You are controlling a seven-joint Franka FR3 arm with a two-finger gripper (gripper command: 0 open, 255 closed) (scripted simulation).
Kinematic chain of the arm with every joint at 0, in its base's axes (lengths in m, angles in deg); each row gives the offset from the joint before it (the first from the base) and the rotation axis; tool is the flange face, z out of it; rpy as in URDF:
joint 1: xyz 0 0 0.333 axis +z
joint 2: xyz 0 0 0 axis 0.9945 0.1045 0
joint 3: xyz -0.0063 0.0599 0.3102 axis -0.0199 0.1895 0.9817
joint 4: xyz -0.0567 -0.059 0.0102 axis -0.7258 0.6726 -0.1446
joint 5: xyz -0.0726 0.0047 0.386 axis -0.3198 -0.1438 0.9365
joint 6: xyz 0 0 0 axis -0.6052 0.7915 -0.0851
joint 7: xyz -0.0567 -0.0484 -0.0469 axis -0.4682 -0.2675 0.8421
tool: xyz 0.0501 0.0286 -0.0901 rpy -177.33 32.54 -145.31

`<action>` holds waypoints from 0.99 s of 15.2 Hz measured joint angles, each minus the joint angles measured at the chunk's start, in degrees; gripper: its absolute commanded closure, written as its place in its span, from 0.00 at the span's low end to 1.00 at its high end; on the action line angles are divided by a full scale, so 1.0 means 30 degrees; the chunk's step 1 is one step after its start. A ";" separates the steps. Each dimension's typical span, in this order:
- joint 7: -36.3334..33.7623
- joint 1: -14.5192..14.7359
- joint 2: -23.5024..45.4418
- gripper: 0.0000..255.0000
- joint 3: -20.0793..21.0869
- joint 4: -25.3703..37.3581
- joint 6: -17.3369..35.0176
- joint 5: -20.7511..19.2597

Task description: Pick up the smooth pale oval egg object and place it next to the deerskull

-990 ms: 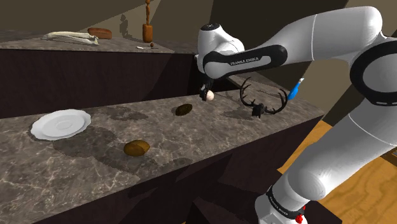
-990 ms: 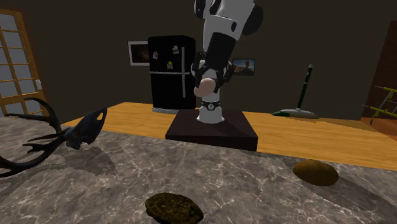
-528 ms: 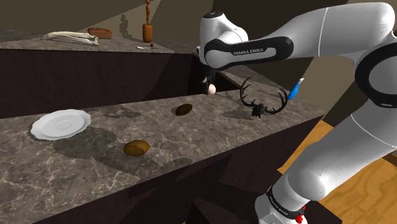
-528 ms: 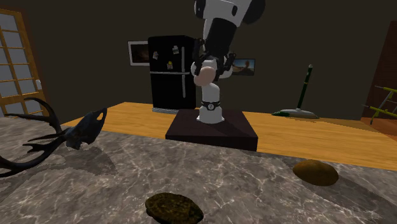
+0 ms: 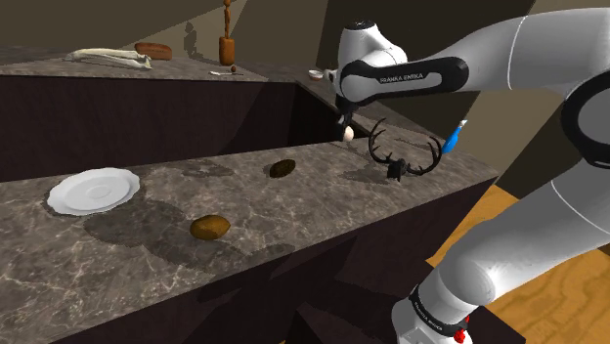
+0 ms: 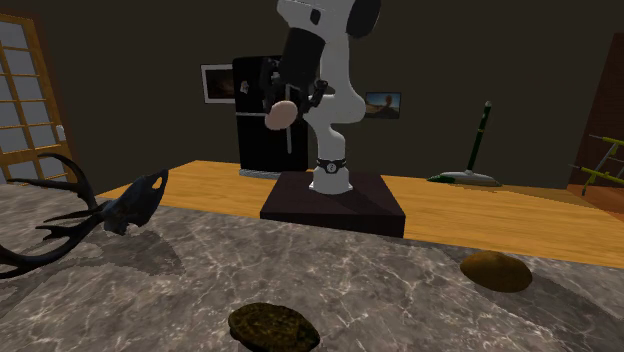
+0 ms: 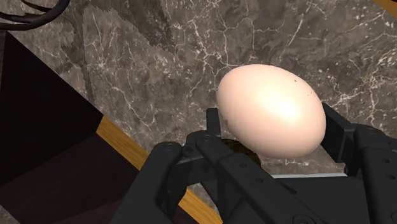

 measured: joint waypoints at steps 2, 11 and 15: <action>0.0825 -0.0368 -0.0265 1.00 -0.0576 -0.0381 0.0389 -0.0083; 0.5000 -0.2133 -0.0452 1.00 -0.3496 -0.0866 0.2065 -0.0363; 0.6836 -0.2786 0.0004 1.00 -0.4699 -0.0474 0.2686 -0.0251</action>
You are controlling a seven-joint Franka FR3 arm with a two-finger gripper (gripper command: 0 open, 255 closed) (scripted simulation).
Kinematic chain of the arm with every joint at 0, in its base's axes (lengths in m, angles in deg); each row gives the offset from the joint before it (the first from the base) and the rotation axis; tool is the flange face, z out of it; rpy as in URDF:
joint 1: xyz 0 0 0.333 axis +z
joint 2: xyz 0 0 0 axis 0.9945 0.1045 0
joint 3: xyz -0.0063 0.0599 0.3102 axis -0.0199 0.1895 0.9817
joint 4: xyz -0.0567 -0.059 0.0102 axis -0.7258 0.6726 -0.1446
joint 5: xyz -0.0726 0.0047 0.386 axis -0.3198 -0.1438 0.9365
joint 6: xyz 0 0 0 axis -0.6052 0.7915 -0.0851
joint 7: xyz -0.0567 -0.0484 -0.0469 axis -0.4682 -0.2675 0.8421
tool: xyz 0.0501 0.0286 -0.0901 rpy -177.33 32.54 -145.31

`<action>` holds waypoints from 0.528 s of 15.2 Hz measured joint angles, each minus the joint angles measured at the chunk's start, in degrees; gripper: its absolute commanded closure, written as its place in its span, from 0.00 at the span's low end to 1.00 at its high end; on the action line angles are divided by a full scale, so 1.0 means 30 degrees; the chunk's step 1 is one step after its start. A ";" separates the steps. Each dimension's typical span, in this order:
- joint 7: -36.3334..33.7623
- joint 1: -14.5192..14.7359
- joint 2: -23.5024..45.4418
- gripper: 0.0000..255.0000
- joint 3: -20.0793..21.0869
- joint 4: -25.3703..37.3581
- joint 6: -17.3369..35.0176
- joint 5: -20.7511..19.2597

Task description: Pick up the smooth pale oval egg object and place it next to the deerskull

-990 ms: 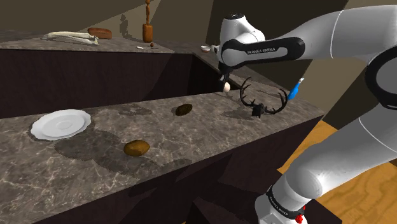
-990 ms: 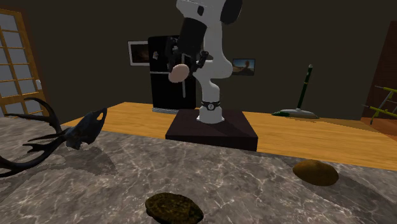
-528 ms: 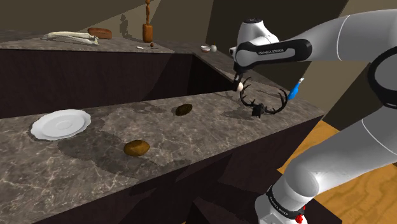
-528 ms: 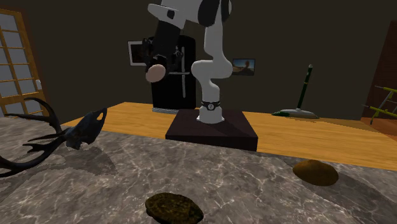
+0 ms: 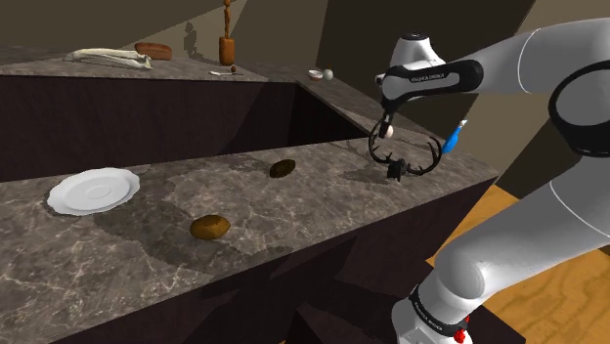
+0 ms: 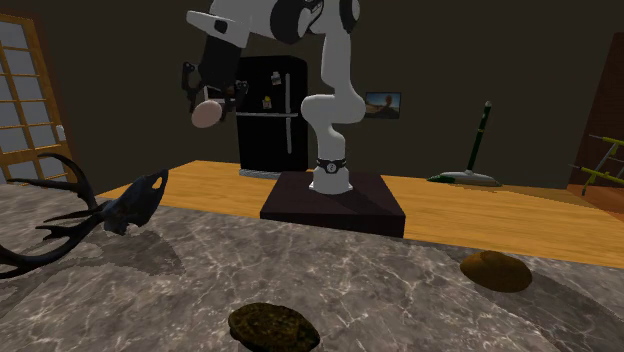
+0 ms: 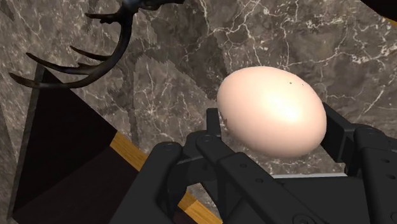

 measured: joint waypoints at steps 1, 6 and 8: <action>0.0500 -0.0172 0.0154 1.00 -0.0325 0.0140 0.0157 0.0069; 0.3068 -0.0971 0.1289 1.00 -0.1873 0.1231 0.0866 0.0678; 0.4321 -0.1350 0.1825 1.00 -0.2564 0.1797 0.1116 0.1098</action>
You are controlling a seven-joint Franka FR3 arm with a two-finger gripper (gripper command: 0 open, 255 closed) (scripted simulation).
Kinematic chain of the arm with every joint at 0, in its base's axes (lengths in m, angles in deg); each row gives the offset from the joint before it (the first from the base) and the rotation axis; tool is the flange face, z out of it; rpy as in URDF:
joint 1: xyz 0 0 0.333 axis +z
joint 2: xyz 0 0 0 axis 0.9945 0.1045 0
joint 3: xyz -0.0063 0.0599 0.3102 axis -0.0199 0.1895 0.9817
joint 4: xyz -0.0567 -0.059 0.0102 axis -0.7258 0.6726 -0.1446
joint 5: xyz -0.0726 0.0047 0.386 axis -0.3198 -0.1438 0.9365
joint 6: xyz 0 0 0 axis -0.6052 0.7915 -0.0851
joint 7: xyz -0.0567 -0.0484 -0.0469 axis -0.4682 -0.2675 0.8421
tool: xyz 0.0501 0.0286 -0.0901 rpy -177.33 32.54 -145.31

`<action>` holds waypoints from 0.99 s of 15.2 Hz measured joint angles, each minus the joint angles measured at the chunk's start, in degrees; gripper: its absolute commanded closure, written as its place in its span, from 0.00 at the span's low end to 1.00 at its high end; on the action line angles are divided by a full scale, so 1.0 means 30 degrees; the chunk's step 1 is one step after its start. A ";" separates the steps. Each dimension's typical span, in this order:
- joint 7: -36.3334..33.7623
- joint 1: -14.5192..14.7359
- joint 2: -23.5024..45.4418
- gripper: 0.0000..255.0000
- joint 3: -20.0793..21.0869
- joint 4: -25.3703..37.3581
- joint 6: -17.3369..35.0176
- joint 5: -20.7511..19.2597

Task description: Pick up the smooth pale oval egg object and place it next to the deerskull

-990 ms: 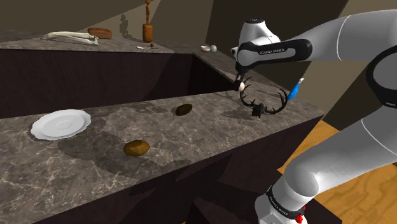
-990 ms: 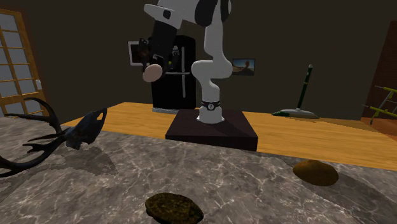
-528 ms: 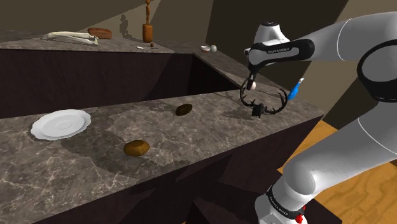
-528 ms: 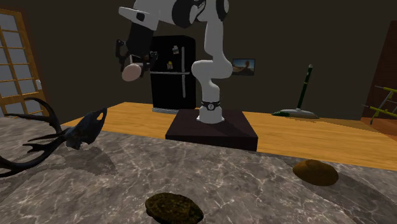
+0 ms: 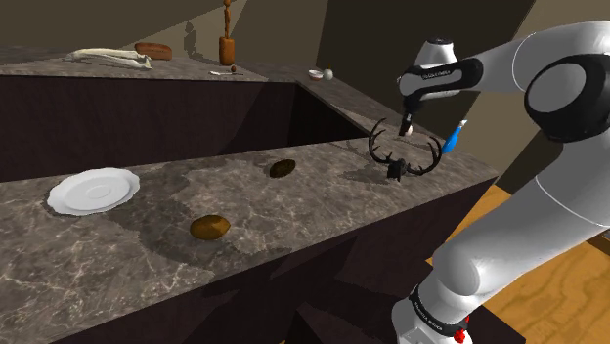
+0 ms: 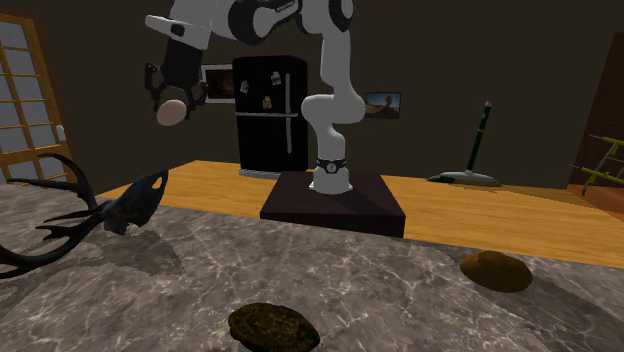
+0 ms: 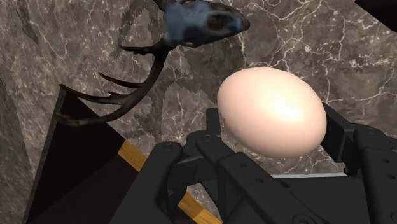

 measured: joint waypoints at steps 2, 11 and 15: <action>0.1143 -0.0321 0.0732 1.00 -0.0591 0.0704 0.0250 0.0533; 0.4418 -0.1415 0.3132 1.00 -0.1976 0.2318 0.1410 0.2475; 0.4362 -0.1456 0.3477 1.00 -0.2000 0.1693 0.2350 0.2544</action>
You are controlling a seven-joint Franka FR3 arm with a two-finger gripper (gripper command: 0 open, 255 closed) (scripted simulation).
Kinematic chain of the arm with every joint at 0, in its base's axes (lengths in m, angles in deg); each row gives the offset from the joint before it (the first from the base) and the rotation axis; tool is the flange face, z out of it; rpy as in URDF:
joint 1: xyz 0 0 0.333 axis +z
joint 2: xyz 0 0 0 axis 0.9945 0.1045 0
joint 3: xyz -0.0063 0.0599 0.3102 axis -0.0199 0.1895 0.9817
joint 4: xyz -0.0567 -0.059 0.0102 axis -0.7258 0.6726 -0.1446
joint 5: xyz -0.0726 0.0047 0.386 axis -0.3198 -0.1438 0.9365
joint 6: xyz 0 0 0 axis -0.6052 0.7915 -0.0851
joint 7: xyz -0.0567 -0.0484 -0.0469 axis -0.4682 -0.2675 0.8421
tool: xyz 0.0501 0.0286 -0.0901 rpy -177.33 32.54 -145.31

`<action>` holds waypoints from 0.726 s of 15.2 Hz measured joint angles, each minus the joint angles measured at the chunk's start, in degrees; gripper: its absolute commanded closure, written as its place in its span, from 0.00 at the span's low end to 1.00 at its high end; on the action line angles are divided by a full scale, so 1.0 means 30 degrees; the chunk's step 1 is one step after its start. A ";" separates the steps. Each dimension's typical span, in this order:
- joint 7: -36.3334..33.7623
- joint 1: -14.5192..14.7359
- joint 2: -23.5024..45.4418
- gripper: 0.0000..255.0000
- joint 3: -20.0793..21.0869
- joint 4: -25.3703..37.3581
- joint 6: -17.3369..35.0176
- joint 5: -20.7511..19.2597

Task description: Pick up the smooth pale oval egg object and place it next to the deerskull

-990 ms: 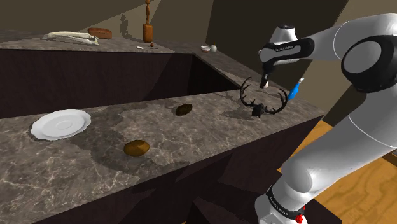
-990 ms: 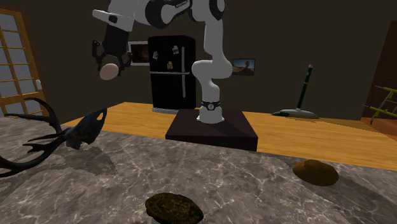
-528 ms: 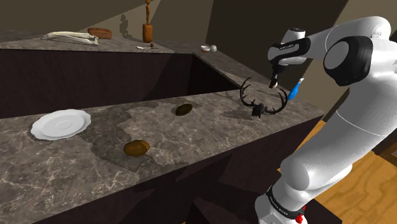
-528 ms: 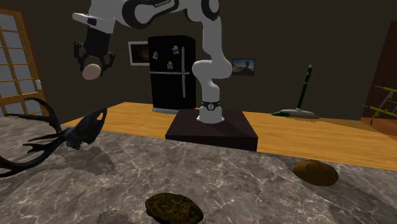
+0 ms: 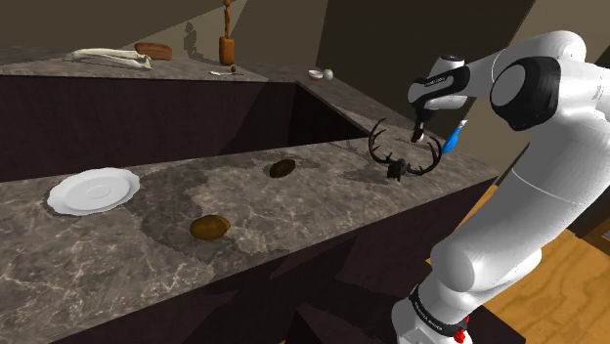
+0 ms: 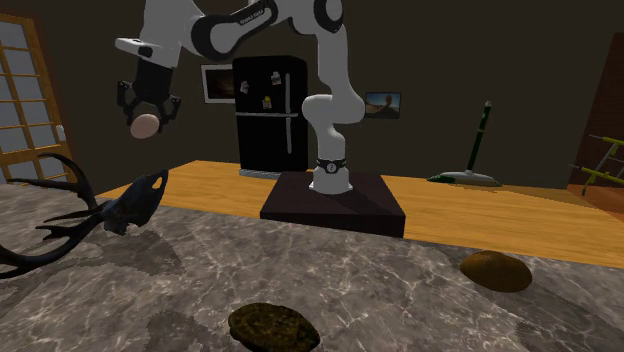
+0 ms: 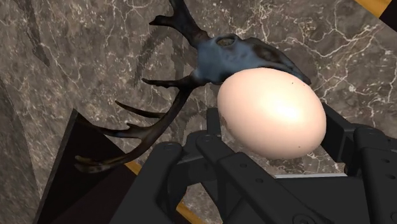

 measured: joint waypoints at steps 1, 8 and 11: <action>0.0001 -0.0016 0.0090 1.00 -0.0008 -0.0148 0.0234 0.0027; 0.0010 -0.0137 0.0903 1.00 -0.0032 -0.1066 0.1906 0.0290; -0.0034 -0.0169 0.1268 1.00 -0.0016 -0.1477 0.2648 0.0388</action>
